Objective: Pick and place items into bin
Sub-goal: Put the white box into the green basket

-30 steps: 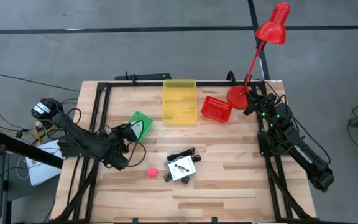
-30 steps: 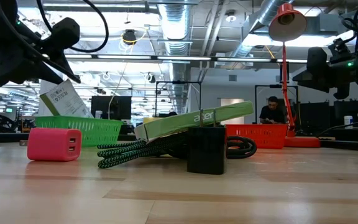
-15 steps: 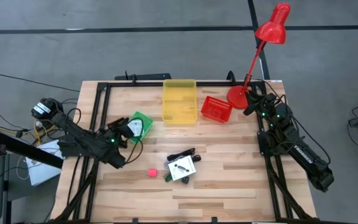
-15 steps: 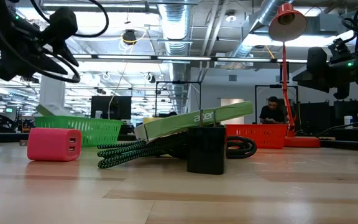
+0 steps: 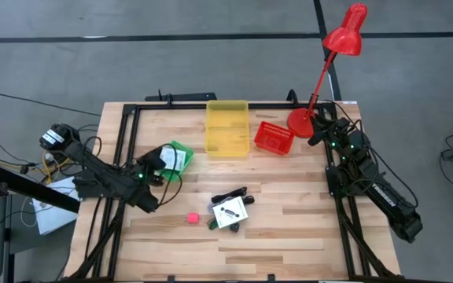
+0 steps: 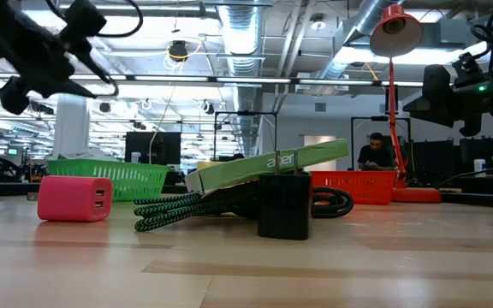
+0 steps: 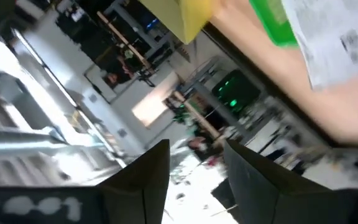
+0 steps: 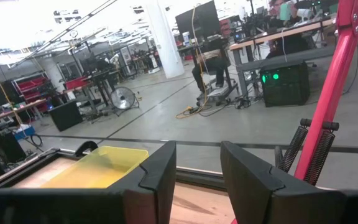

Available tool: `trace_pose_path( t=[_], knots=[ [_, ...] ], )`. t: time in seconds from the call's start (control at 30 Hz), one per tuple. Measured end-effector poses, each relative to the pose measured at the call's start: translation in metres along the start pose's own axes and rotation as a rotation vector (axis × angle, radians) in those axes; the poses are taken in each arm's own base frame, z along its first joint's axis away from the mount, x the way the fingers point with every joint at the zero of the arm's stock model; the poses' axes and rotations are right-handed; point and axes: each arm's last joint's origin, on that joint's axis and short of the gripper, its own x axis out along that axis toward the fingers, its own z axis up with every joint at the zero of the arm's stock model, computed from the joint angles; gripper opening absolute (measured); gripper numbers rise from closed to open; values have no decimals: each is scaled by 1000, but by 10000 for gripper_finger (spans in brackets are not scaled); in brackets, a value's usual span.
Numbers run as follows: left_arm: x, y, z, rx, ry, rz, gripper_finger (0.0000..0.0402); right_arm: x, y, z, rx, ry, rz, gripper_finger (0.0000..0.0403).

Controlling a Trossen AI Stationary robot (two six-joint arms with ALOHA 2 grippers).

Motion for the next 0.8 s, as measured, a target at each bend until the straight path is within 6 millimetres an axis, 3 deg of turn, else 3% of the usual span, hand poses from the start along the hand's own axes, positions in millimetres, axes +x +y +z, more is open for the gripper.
trace_pose_path(
  t=[0.27, 0.4, 0.53, 0.8],
  knots=[
    [-23, 50, 0, -448, -137, -167, 146, 0, 0, 0, 0, 0, 0, 121],
    [-42, 75, 1, -675, -267, -266, 146, 0, 0, 0, 0, -1, 0, 121],
    [-62, 88, -1, -890, -473, -331, 146, 0, 0, 0, 0, -1, 1, 121],
    [-86, 107, -38, -1159, -921, -556, 146, 0, 0, 0, 0, 0, 0, 121]
  ],
)
